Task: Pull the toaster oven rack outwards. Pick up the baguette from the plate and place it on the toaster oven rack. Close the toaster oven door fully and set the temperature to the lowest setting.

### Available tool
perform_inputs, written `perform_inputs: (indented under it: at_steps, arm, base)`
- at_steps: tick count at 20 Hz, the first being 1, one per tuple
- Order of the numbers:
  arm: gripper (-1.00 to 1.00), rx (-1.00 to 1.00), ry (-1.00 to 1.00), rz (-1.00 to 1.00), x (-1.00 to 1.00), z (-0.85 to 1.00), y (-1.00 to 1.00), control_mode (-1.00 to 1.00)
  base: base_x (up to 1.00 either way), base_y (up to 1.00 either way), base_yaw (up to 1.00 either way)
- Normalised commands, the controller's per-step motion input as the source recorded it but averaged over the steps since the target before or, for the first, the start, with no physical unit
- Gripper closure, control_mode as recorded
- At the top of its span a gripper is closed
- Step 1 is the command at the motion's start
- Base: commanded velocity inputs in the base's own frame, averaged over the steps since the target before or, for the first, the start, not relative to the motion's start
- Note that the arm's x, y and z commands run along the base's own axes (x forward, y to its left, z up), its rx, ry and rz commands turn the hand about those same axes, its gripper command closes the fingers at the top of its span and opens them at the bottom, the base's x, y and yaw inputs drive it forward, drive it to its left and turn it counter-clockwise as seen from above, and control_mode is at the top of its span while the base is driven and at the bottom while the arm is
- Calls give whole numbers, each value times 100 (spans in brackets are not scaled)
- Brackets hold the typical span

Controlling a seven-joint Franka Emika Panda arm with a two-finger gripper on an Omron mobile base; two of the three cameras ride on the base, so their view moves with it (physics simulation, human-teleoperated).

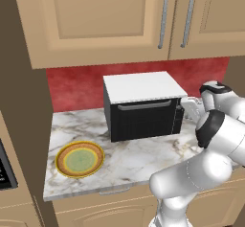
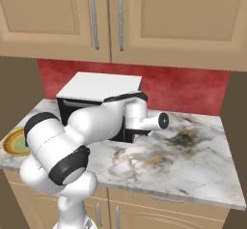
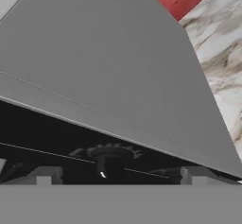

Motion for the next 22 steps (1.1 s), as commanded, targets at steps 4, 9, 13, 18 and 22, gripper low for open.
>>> perform_inputs:
  at_steps: [4, 9, 13, 18, 22]
  arm:
    - [-100, 0, 0, 0, 9, -5, -1, -100]
    - [-100, 0, 0, 0, 13, -7, 0, -100]
    - [-100, 0, 0, 0, 8, 0, -1, -100]
    - [-100, 0, 0, 0, 8, 0, -2, -100]
    - [-100, 0, 0, 0, 9, 0, 0, -100]
  base:
    - [0, 0, 0]
    - [0, 0, 0]
    - [0, 0, 0]
    - [0, 0, 0]
    - [0, 0, 0]
